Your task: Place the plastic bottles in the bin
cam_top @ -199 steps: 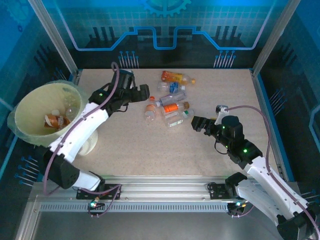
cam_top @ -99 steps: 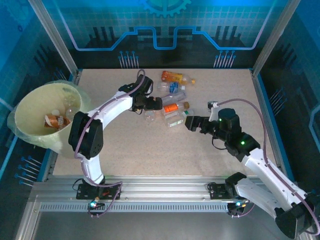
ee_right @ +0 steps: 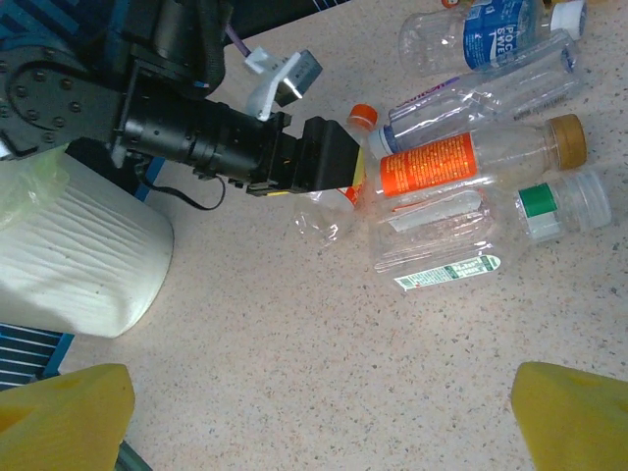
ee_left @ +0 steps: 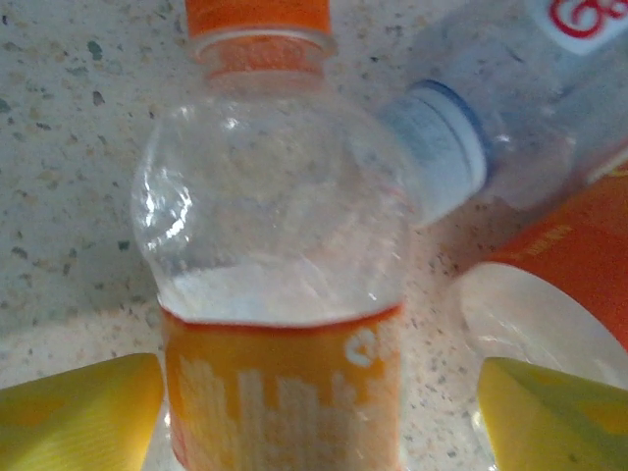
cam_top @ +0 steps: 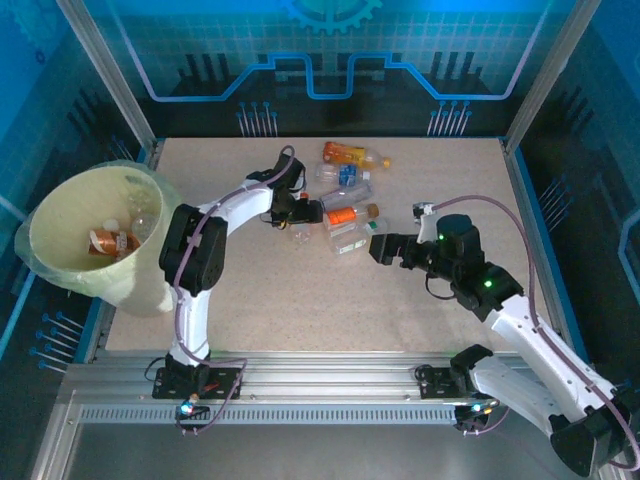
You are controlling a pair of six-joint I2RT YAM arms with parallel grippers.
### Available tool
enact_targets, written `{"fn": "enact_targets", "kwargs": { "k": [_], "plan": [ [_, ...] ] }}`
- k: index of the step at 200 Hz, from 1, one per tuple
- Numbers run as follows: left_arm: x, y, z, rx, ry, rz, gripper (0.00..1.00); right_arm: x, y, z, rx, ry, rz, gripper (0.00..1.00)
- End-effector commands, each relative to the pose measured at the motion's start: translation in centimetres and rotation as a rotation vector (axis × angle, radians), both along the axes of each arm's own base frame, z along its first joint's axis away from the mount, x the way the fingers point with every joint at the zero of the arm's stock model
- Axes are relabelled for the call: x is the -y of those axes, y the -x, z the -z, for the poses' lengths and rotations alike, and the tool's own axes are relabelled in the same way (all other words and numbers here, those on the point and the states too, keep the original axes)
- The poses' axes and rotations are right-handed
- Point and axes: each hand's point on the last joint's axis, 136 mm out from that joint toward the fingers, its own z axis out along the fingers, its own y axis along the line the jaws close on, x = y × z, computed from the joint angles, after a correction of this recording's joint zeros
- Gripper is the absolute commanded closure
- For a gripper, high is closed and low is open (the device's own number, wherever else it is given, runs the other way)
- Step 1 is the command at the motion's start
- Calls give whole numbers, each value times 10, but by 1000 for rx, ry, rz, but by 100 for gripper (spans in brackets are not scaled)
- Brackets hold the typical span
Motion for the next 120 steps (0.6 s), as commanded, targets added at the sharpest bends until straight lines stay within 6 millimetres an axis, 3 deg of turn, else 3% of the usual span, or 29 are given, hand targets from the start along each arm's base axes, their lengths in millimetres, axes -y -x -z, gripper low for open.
{"fn": "enact_targets", "kwargs": {
  "k": [1, 44, 84, 120],
  "plan": [
    [10, -13, 1, 13, 69, 30, 21, 3, 5, -6, 16, 3, -5, 0],
    [9, -13, 18, -13, 71, 16, 34, 4, 6, -5, 13, 5, -2, 0],
    [6, -12, 14, 3, 82, -7, 50, 2, 7, -4, 21, 13, -16, 0],
    [3, -9, 4, 47, 89, -9, 57, 3, 6, -3, 31, 27, -16, 0]
  ]
}}
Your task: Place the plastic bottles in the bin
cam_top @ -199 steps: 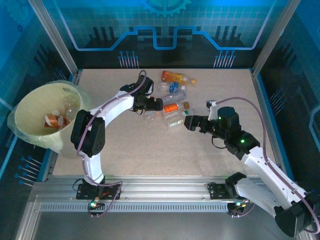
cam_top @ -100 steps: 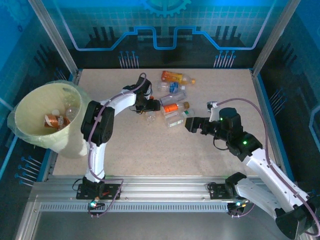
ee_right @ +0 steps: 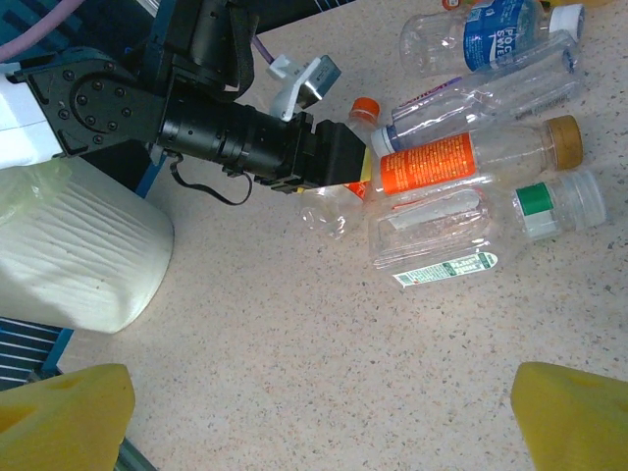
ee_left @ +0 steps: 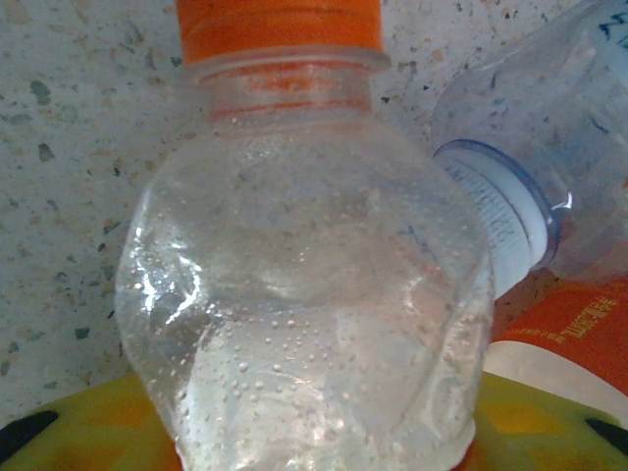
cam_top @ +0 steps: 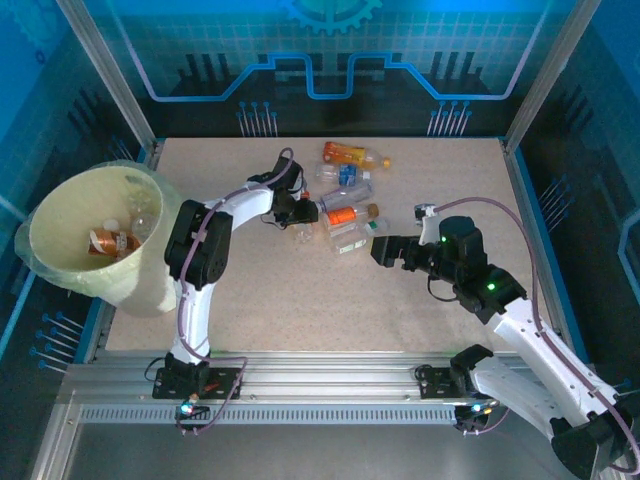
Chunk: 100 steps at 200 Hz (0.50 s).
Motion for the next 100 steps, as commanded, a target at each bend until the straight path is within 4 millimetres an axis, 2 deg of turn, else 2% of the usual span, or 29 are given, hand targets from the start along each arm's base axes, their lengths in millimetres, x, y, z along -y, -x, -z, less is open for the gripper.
{"fn": "enact_targets", "kwargs": {
  "k": [1, 60, 100],
  "plan": [
    [-2, 4, -15, 34, 27, -8, 57, 1, 2, -2, 23, 17, -10, 0],
    [-13, 18, -52, 169, 48, -34, 63, -11, 3, -1, 32, 22, -74, 0],
    [-24, 34, -88, 271, 66, -62, 63, -25, 1, 0, 33, 6, -105, 0]
  ]
}}
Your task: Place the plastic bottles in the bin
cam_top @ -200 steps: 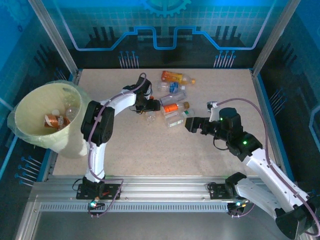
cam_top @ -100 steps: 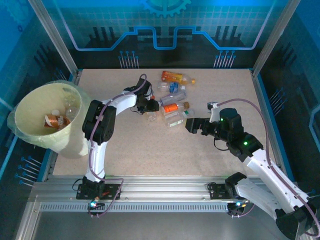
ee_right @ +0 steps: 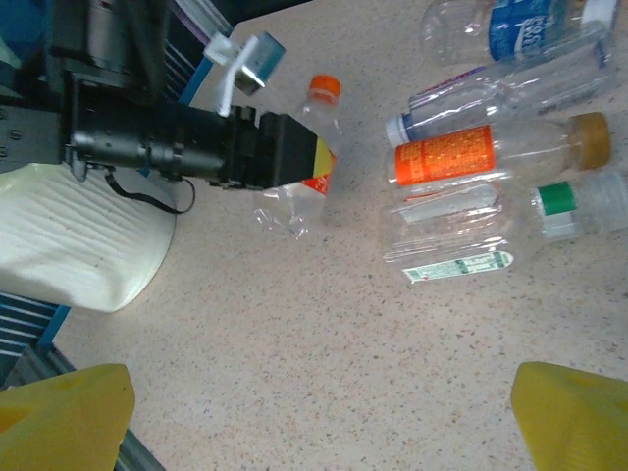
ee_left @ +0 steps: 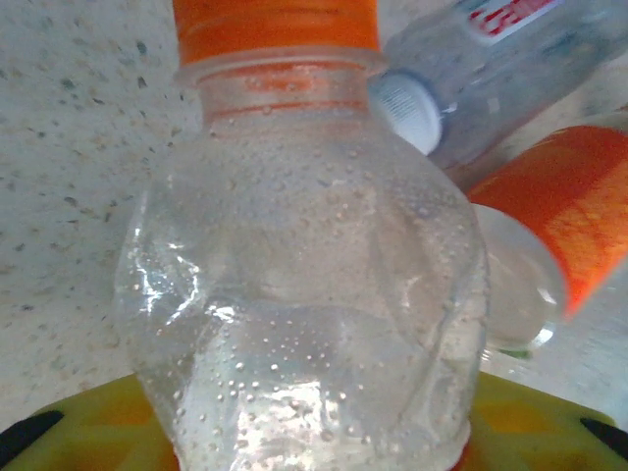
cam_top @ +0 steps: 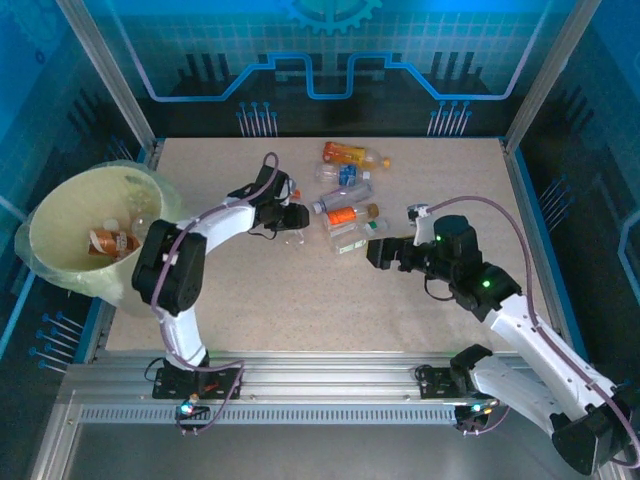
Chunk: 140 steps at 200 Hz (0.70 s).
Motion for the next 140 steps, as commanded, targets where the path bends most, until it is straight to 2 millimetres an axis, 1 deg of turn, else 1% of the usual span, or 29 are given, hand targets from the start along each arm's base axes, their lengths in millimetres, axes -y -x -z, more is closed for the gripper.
{"fn": "enact_targets", "kwargs": {
  "k": [1, 33, 47, 68, 69, 83, 99, 126, 140],
  "plan": [
    [-7, -2, -37, 115, 30, -35, 63, -13, 1, -6, 26, -19, -47, 0],
    [-13, 15, -74, 193, 58, -44, 63, -25, -2, -9, 57, -26, -58, 0],
    [-18, 22, -86, 202, 53, -55, 63, -30, -3, -11, 78, -24, -58, 0],
    [-20, 33, -109, 227, 80, -54, 63, -35, -7, -14, 101, -29, -50, 0],
    [-20, 34, -113, 236, 83, -54, 63, -35, -8, -15, 103, -30, -49, 0],
    [-23, 43, -134, 271, 94, -54, 63, -37, -10, -16, 110, -33, -41, 0],
    [-29, 55, -165, 321, 102, -54, 63, -38, -13, -19, 120, -39, -30, 0],
    [-38, 80, -226, 433, 114, -34, 62, -34, -18, -20, 129, -36, 8, 0],
    [-48, 90, -250, 488, 88, -45, 61, -28, -22, -18, 123, -24, 52, 0]
  ]
}}
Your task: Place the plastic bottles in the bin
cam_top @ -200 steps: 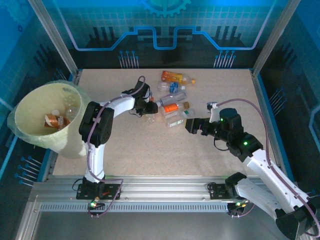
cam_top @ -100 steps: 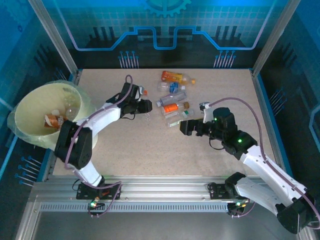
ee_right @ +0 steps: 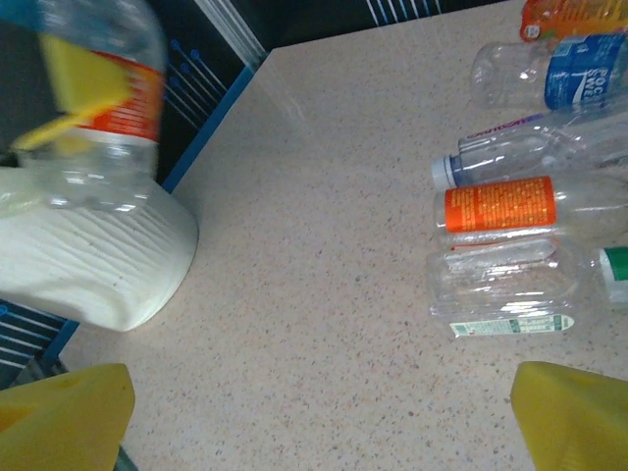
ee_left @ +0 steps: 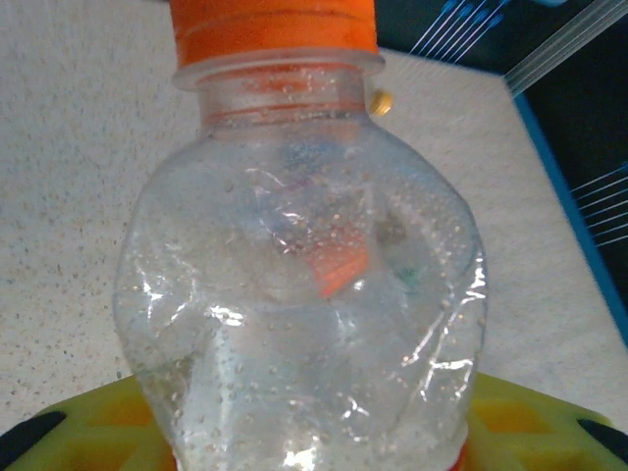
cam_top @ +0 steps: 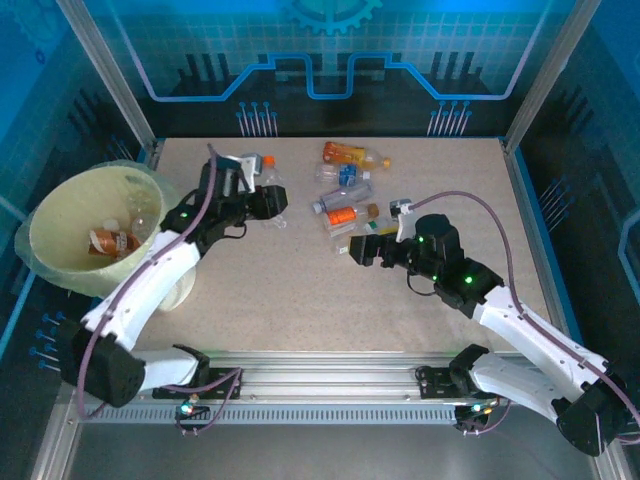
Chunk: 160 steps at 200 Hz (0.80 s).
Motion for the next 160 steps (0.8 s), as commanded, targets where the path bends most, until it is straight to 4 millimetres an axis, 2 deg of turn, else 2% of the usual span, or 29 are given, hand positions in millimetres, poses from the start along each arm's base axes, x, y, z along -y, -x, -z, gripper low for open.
{"fn": "enact_targets", "kwargs": {
  "k": [1, 28, 51, 83, 121, 160],
  "plan": [
    [-20, 21, -53, 101, -30, -34, 61, 5, -9, -6, 26, -10, 71, 0],
    [-45, 37, -87, 159, -117, -101, 61, 12, -12, -6, 38, -7, 114, 0],
    [-86, 44, -101, 134, -268, -256, 61, 17, -13, -8, 51, -8, 139, 0],
    [-141, 52, -110, 99, -406, -450, 60, 28, -18, -5, 45, 5, 210, 0],
    [-201, 63, -121, 80, -540, -634, 59, 31, -20, -4, 41, -3, 236, 0],
    [-260, 81, -120, 9, -663, -821, 58, 32, -24, -3, 29, -19, 262, 0]
  ]
}}
